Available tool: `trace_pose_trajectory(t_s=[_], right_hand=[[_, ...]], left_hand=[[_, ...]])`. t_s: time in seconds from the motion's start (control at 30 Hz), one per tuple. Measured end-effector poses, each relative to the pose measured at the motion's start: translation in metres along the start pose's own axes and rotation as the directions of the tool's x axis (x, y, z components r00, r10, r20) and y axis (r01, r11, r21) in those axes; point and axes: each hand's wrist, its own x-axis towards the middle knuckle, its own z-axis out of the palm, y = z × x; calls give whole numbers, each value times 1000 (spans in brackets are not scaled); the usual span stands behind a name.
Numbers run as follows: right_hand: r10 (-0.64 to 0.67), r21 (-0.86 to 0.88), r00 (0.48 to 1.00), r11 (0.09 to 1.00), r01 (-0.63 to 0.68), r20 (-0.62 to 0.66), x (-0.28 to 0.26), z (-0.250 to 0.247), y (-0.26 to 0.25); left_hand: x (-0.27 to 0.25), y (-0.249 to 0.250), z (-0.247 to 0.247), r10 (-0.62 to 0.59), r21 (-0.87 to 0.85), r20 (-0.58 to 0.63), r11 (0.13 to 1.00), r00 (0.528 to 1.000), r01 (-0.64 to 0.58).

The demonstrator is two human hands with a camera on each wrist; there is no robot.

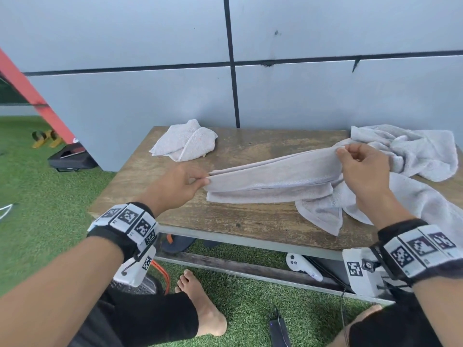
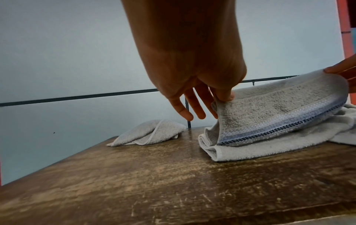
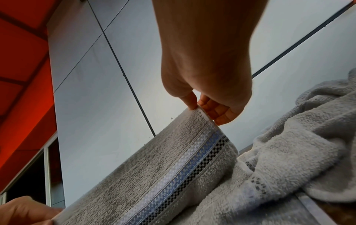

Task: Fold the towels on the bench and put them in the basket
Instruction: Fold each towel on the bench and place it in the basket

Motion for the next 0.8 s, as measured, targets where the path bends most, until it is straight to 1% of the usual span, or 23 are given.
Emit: trace_pose_trajectory(t_s=[0.13, 0.23, 0.3, 0.37, 0.47, 0.53, 0.57, 0.63, 0.7, 0.8], right_hand=[[14, -20, 1000, 1000, -14, 12, 2, 1, 4], [13, -27, 1000, 1000, -12, 13, 4, 1, 6], [11, -28, 1000, 1000, -11, 16, 5, 1, 7], [6, -32, 1000, 999, -6, 14, 6, 0, 7], [-16, 4, 1000, 1000, 15, 20, 6, -1, 3], [-31, 22, 999, 999, 30, 40, 4, -4, 0], [-34, 24, 998, 999, 33, 53, 4, -6, -3], [-26, 32, 995, 999, 23, 97, 7, -7, -14], [-22, 63, 993, 998, 15, 116, 15, -6, -33], [-81, -5, 990, 997, 82, 119, 39, -1, -77]], left_hand=[[-1, -7, 2, -123, -161, -102, 981, 987, 106], [-3, -3, 2, -188, -226, -122, 961, 974, 158], [-4, 4, 0, -204, -265, -131, 950, 970, 164], [-5, 10, -1, -189, -279, -142, 949, 972, 144], [-6, 11, -4, -169, -342, -178, 934, 969, 100], [-6, 9, -8, -182, -370, -185, 923, 966, 103], [-4, 10, -12, -181, -343, -195, 933, 964, 106], [0, 11, -27, -153, -221, -214, 969, 965, 105], [10, 17, -49, -108, -124, -248, 989, 963, 79], [33, 28, -88, -88, -102, -341, 993, 936, 56]])
